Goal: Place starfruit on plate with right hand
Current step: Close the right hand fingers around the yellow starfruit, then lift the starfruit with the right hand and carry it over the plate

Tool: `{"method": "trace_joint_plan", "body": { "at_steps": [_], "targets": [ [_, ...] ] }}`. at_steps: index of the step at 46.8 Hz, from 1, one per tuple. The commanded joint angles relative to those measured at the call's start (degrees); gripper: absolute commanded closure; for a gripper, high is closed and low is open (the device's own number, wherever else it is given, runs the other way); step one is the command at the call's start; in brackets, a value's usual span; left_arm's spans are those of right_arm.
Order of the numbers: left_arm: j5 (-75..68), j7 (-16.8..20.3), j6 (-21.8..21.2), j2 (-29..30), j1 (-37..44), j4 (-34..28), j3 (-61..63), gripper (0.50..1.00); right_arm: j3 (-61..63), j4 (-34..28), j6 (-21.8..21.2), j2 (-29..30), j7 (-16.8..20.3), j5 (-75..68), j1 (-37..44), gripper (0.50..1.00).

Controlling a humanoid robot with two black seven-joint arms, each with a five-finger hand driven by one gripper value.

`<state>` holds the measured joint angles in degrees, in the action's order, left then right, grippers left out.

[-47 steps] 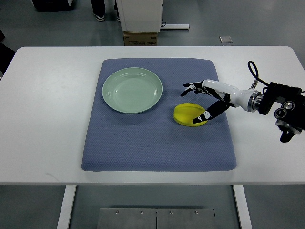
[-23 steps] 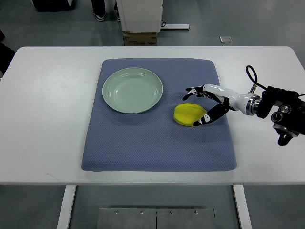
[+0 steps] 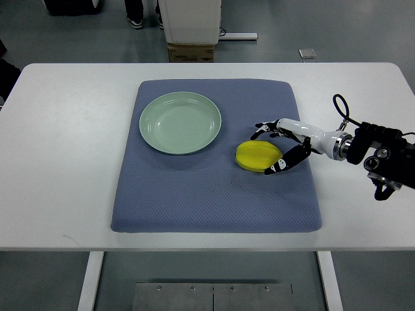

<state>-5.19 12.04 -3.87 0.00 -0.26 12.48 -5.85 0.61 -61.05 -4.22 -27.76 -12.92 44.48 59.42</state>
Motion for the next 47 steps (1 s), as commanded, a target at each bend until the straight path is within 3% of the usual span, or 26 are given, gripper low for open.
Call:
{"method": "trace_joint_plan", "body": {
  "at_steps": [1, 12, 24, 47],
  "targets": [
    [0.0, 0.0, 0.0, 0.0, 0.0, 0.0, 0.05, 0.5, 0.01, 0.23, 0.36, 0.07, 0.0, 0.0, -0.09, 0.546],
    [0.0, 0.0, 0.0, 0.0, 0.0, 0.0, 0.05, 0.5, -0.78, 1.28, 0.97, 0.86, -0.09, 0.0, -0.09, 0.567],
    [0.0, 0.0, 0.0, 0.0, 0.0, 0.0, -0.04, 0.5, -0.87, 2.25, 1.06, 1.83, -0.18, 0.0, -0.09, 0.634],
    [0.0, 0.0, 0.0, 0.0, 0.0, 0.0, 0.05, 0.5, -0.87, 2.95, 0.97, 1.92, 0.0, -0.18, 0.0, 0.854]
  ]
}}
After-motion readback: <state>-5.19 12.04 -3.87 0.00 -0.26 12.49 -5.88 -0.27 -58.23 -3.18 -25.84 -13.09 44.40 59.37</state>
